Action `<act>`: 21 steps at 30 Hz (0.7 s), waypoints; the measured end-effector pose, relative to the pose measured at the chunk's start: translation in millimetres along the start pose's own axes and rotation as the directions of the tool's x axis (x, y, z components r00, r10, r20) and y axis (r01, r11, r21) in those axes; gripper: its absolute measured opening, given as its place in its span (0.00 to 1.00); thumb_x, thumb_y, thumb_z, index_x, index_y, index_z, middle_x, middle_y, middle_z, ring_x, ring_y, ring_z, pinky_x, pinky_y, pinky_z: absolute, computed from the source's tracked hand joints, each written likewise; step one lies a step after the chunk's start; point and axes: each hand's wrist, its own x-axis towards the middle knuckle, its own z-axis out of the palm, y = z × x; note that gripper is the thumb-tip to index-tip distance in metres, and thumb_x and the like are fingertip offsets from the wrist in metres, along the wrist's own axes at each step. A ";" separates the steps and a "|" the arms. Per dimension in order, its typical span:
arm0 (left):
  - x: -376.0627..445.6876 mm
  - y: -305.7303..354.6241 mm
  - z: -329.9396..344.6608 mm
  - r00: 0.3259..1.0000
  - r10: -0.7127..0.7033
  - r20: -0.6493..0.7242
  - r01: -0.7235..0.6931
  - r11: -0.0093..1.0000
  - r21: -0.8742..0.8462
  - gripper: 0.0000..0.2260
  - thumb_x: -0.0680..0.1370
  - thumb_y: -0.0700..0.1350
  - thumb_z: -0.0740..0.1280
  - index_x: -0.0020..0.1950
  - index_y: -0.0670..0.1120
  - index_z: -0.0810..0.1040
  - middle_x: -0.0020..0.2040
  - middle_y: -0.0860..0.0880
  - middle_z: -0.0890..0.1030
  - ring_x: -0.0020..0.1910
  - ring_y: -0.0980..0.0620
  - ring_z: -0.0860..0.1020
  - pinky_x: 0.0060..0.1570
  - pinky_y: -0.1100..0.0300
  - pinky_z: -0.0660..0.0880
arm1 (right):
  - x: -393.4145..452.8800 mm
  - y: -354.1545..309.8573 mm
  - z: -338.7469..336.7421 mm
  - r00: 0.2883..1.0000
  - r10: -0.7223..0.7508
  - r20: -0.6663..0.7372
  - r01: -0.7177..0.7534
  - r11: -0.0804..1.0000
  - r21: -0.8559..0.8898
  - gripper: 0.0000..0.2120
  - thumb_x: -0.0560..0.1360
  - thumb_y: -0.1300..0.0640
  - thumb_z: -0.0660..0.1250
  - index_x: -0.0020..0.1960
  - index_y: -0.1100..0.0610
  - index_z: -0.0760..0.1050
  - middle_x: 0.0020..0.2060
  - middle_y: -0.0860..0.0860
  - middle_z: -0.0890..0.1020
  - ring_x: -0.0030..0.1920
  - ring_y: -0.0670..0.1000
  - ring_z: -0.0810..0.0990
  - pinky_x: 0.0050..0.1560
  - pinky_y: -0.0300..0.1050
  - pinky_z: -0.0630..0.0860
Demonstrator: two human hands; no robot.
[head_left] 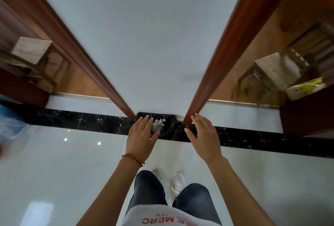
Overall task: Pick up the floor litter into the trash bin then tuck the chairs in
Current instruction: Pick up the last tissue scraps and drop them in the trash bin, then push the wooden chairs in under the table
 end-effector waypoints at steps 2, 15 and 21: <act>0.2 8.7 -6.5 0.999 0.043 -0.008 -0.043 0.999 0.006 0.23 0.77 0.50 0.62 0.69 0.41 0.65 0.70 0.42 0.67 0.71 0.43 0.61 0.69 0.50 0.57 | -8.4 0.9 -10.2 1.000 0.008 -0.021 -0.008 1.000 -0.016 0.23 0.76 0.49 0.62 0.67 0.59 0.68 0.67 0.57 0.72 0.68 0.56 0.68 0.67 0.51 0.64; 35.7 42.9 -34.0 0.890 0.422 0.173 -0.439 0.896 0.068 0.24 0.79 0.52 0.57 0.72 0.44 0.59 0.74 0.45 0.61 0.73 0.46 0.55 0.71 0.53 0.52 | -60.1 -12.1 -45.5 0.913 0.340 -0.227 -0.346 0.938 0.014 0.25 0.74 0.46 0.59 0.65 0.59 0.70 0.65 0.58 0.74 0.66 0.58 0.71 0.65 0.54 0.66; 39.8 62.2 -33.5 0.742 0.618 0.262 -0.646 0.762 0.032 0.30 0.75 0.60 0.49 0.70 0.42 0.64 0.71 0.42 0.65 0.72 0.43 0.60 0.70 0.51 0.55 | -111.6 -19.0 -48.9 0.763 0.580 -0.287 -0.580 0.809 0.092 0.27 0.76 0.43 0.55 0.69 0.58 0.65 0.69 0.56 0.69 0.70 0.56 0.65 0.68 0.51 0.62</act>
